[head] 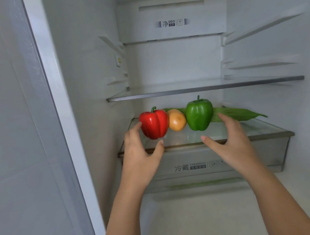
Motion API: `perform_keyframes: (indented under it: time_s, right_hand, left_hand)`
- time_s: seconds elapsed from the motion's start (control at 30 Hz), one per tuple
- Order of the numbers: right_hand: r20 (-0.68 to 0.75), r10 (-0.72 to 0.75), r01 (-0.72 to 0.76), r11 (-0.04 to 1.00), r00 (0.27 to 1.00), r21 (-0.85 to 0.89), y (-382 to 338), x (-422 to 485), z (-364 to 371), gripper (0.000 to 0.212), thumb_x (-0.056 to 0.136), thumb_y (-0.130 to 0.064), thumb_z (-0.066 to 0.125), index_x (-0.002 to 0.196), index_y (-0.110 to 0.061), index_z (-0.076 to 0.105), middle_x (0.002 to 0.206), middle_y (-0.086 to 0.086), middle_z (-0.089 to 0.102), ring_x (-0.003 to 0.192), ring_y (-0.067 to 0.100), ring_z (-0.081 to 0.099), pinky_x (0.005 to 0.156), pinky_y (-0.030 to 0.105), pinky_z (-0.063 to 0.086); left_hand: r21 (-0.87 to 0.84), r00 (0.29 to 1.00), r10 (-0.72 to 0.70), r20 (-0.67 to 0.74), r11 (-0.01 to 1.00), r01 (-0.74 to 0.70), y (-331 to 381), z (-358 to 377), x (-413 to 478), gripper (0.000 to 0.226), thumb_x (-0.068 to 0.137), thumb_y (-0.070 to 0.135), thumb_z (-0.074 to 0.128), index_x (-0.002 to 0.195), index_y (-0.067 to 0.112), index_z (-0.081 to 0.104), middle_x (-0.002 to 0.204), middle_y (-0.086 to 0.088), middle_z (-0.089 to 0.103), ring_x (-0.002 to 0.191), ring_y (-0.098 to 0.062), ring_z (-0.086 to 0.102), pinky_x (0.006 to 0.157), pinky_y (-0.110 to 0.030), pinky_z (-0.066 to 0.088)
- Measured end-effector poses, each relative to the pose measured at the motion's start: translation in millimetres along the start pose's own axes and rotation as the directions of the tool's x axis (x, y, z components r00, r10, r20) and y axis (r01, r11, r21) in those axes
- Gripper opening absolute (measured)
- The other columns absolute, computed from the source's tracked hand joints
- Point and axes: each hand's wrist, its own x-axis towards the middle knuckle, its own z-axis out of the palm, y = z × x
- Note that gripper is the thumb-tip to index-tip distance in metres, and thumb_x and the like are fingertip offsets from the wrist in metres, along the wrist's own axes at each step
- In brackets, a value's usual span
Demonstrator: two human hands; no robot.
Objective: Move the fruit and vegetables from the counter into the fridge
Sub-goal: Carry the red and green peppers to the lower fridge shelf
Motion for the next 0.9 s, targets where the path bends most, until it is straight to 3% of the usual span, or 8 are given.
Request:
perform_keyframes:
  time_s: [0.13,0.2,0.3,0.43,0.57,0.73,0.9]
  right_hand:
    - [0.005,-0.057,0.057,0.997,0.998,-0.043,-12.0,-42.9,1.2,0.066,0.081,-0.03,0.066,0.138,-0.021,0.033,0.136,-0.002,0.037,0.121,0.006,0.033,0.092,0.013,0.02]
    - [0.024,-0.079,0.08,0.995,0.997,-0.062,-17.0,-64.1,3.7,0.063,0.081,-0.03,0.065,0.137,-0.02,0.035,0.134,-0.002,0.039,0.121,0.007,0.035,0.096,0.017,0.023]
    - [0.066,-0.098,0.106,0.986,0.993,-0.13,-21.7,-96.4,10.4,0.059,0.082,-0.036,0.062,0.134,-0.017,0.041,0.134,0.003,0.044,0.126,0.02,0.039,0.105,0.037,0.032]
    - [0.095,-0.145,0.167,0.943,0.985,-0.287,-29.4,-138.5,23.9,0.055,0.076,-0.038,0.055,0.124,-0.011,0.054,0.129,0.012,0.053,0.12,0.032,0.048,0.097,0.054,0.04]
    - [0.186,-0.151,0.212,0.903,0.971,-0.374,-34.3,-174.8,35.2,0.052,0.078,-0.042,0.049,0.12,-0.012,0.058,0.126,0.012,0.057,0.118,0.036,0.051,0.094,0.06,0.036]
    - [0.261,-0.173,0.234,0.945,0.95,-0.226,-41.1,-215.3,33.7,0.049,0.077,-0.032,0.056,0.122,-0.014,0.057,0.129,0.008,0.055,0.122,0.034,0.047,0.097,0.059,0.038]
    - [0.345,-0.319,0.383,0.914,0.883,-0.135,-51.6,-245.4,30.5,0.045,0.076,-0.029,0.057,0.117,-0.011,0.06,0.124,0.01,0.06,0.116,0.035,0.053,0.089,0.057,0.045]
  left_hand:
    - [0.023,0.994,0.106,0.012,0.994,-0.106,7.4,-7.7,-37.3,0.055,0.083,0.022,0.063,0.132,0.013,0.04,0.125,0.004,0.041,0.118,-0.005,0.037,0.096,-0.004,0.024]
    - [0.042,0.991,0.13,0.034,0.99,-0.131,10.1,-13.5,-57.7,0.052,0.082,0.03,0.055,0.13,0.012,0.043,0.126,0.003,0.044,0.12,-0.007,0.039,0.1,-0.011,0.026]
    - [0.135,0.984,0.16,0.075,0.976,-0.169,5.8,-23.3,-89.4,0.049,0.081,0.033,0.046,0.124,0.008,0.049,0.125,-0.007,0.051,0.118,-0.017,0.044,0.101,-0.024,0.032]
    - [0.35,0.974,0.184,0.129,0.911,-0.219,-7.7,-39.8,-132.4,0.039,0.082,0.031,0.045,0.11,0.008,0.061,0.121,-0.014,0.056,0.114,-0.032,0.051,0.095,-0.043,0.041]
    - [0.451,0.98,0.125,0.154,0.874,-0.182,-13.8,-58.5,-167.2,0.04,0.083,0.033,0.043,0.108,0.01,0.064,0.121,-0.013,0.059,0.115,-0.033,0.051,0.093,-0.049,0.043]
    - [0.457,0.985,0.083,0.149,0.878,-0.143,-11.7,-83.4,-212.2,0.036,0.083,0.029,0.045,0.109,0.011,0.062,0.122,-0.012,0.058,0.117,-0.032,0.049,0.092,-0.05,0.045]
    - [0.597,0.997,0.008,0.074,0.801,-0.05,0.5,-104.4,-259.4,0.036,0.082,0.026,0.045,0.107,0.008,0.065,0.118,-0.012,0.06,0.116,-0.031,0.048,0.088,-0.051,0.047]
